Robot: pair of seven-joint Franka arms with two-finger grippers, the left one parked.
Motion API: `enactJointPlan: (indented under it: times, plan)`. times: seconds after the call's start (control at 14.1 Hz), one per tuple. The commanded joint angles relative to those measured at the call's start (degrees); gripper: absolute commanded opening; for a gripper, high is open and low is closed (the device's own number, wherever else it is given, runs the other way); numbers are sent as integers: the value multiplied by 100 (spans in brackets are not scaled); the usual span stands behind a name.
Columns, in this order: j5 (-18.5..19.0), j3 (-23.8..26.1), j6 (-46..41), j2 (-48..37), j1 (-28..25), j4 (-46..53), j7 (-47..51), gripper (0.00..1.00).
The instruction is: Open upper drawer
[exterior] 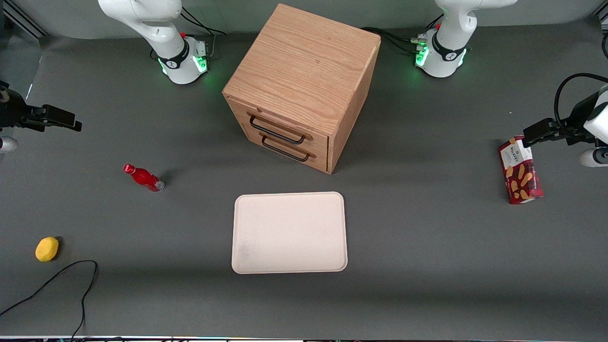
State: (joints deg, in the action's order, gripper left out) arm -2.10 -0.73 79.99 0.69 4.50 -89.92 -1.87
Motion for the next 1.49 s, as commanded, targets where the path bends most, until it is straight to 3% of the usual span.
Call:
enactJointPlan:
  times: [0.0,1.42]
  plan:
    - [25,-77,-1,97,-133,133,2,100]
    - [-80,-15,166,607,-397,300,-94,100]
